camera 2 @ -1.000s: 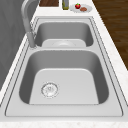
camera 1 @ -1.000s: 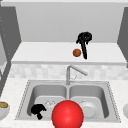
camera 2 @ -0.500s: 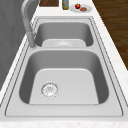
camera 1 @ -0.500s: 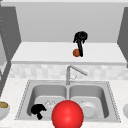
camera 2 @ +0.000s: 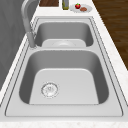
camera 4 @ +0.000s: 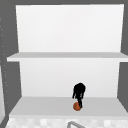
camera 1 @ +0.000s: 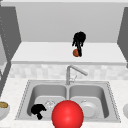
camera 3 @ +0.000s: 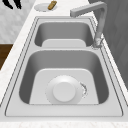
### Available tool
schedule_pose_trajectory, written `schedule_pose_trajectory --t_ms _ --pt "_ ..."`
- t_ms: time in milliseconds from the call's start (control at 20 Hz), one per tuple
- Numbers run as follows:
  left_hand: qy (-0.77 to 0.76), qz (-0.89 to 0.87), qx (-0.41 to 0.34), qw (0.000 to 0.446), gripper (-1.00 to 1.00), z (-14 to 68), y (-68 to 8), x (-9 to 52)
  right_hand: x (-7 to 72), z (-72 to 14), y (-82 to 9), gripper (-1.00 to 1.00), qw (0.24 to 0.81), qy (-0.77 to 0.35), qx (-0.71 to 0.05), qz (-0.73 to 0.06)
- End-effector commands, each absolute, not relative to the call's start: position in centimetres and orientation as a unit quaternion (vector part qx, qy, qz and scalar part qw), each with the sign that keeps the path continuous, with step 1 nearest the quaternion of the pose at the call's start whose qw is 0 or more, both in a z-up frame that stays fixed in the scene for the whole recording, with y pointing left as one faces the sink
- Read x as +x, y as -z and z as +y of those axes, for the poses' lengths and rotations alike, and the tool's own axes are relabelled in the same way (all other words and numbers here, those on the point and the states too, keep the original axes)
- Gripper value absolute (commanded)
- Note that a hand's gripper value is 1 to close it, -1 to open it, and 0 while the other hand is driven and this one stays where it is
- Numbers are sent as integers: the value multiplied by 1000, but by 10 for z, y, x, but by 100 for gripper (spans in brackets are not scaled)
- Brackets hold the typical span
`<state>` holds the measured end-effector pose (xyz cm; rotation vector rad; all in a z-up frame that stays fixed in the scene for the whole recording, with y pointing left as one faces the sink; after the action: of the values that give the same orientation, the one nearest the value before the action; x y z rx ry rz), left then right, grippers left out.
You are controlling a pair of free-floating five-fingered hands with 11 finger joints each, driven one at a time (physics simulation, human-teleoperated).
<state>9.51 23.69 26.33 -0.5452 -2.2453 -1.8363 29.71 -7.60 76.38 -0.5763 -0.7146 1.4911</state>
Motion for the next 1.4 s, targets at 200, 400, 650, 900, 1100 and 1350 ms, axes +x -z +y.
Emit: schedule_pose_trajectory --t_ms 200,400,650,900,1100,1350 --pt "619 -757 -184 95 0 237 -263 95 331 -70 -748 -100 649 -677 -216 -271" --pt "619 -757 -184 95 0 237 -263 95 339 -70 -737 -100 647 -679 -213 -275" --pt "619 -757 -184 95 0 237 -263 95 343 -69 -727 -100 656 -673 -206 -272" --pt "619 -757 -184 95 0 237 -263 95 350 -69 -719 -100 659 -673 -202 -268" --pt "619 -757 -184 95 0 237 -263 95 358 -69 -712 -100 658 -677 -196 -265" --pt "619 -757 -184 95 0 237 -263 95 364 -73 -710 -100 651 -680 -197 -272"
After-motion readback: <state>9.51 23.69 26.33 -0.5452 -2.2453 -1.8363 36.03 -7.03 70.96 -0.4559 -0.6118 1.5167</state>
